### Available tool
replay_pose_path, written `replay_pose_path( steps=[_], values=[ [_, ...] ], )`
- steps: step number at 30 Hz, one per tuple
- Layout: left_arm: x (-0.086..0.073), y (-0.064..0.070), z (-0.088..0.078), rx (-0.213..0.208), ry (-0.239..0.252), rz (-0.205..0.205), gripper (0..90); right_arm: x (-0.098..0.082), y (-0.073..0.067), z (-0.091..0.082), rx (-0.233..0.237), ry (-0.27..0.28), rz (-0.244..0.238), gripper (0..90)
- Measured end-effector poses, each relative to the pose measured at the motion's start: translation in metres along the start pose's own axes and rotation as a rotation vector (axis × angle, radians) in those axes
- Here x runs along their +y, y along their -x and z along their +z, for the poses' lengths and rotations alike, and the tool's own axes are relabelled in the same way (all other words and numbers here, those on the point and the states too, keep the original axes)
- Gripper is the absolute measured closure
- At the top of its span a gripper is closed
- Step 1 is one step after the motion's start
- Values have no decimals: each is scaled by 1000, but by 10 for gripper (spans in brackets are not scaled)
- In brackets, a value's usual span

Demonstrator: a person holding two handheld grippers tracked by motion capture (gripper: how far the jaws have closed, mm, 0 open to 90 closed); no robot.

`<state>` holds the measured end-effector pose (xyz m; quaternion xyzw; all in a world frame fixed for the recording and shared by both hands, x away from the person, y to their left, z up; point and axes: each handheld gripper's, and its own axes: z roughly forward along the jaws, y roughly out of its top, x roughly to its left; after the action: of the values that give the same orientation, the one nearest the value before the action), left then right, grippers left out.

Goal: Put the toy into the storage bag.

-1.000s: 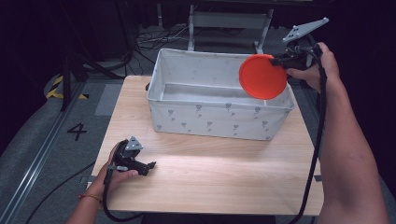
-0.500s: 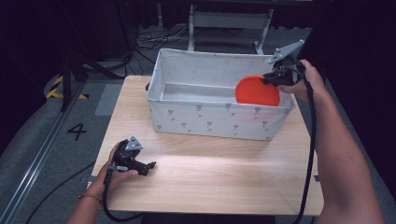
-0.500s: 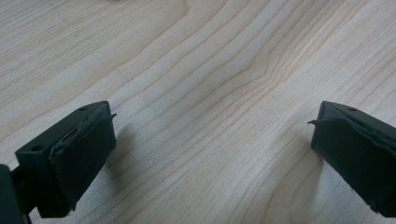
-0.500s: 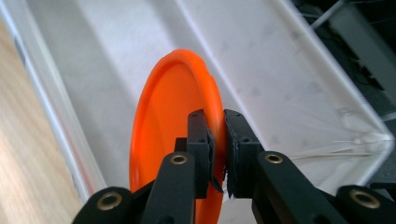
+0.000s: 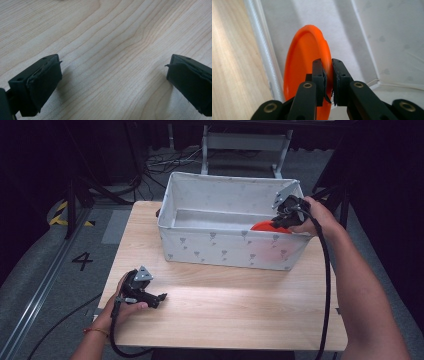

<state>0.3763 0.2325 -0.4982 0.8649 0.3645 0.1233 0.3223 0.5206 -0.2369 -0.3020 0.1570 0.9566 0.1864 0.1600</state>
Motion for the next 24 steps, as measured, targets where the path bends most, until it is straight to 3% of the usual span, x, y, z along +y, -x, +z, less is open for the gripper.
replay_pose_path(
  steps=[5,6,12,21,24],
  values=[
    [0,0,0,1,0,0,2,1,2,3,23,-45,-11,822],
    [0,0,0,0,0,0,2,0,2,6,22,-79,-18,821],
    [0,0,0,-1,0,0,2,-4,8,17,47,-149,-2,819],
    [0,0,0,-4,0,3,2,-1,9,31,65,-223,-2,816],
    [0,0,0,-4,0,3,2,-2,10,31,56,-206,15,784]
  ],
)
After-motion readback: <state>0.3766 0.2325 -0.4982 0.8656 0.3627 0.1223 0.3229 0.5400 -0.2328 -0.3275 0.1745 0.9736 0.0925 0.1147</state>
